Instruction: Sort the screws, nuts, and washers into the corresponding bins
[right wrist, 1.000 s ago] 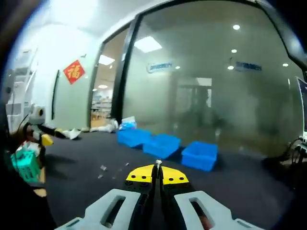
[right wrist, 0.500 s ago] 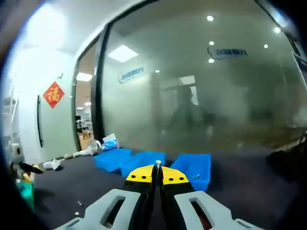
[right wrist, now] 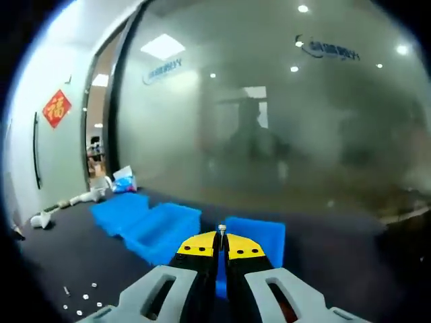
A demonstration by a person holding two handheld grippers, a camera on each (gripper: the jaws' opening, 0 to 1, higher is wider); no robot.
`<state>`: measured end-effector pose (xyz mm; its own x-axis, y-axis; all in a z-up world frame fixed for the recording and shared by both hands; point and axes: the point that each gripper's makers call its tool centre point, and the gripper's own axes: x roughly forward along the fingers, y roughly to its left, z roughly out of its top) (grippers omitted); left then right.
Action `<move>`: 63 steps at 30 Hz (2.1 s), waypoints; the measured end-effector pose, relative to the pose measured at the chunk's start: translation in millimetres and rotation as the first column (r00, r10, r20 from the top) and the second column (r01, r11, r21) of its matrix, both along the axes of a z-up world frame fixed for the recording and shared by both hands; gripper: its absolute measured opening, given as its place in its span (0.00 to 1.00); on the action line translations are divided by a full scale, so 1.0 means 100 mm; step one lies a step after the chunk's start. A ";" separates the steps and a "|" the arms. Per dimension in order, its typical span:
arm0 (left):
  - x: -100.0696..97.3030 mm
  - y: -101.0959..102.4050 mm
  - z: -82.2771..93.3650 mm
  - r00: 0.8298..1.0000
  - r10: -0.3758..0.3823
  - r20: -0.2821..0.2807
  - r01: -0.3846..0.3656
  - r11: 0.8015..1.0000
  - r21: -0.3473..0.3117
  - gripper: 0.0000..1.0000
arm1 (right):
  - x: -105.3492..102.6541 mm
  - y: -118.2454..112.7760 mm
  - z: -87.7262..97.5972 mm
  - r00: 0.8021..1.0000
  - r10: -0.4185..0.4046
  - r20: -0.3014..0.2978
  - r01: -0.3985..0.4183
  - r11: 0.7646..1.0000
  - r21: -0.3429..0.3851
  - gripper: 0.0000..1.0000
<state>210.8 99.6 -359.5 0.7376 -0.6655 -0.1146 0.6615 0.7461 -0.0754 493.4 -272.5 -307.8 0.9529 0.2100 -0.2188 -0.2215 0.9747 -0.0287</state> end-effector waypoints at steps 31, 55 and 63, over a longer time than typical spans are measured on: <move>0.03 0.01 -0.03 1.000 0.014 -0.020 -0.014 1.000 -0.019 0.49 | 0.00 0.05 -0.17 0.998 0.050 -0.033 -0.052 0.997 -0.056 0.25; -0.02 -0.08 0.10 1.000 0.000 0.010 0.000 1.000 -0.006 0.49 | -1.90 0.41 0.08 0.956 0.246 0.162 -0.245 0.969 -0.024 0.24; -0.04 -0.11 0.10 1.000 -0.006 0.019 0.005 1.000 0.015 0.49 | -2.38 0.36 0.02 0.952 0.250 0.176 -0.247 0.968 -0.041 0.25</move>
<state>206.9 88.3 -349.2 0.7361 -0.6679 -0.1100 0.6668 0.7435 -0.0517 255.7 -236.6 -306.0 0.8948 0.4428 -0.0565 -0.4464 0.8884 -0.1073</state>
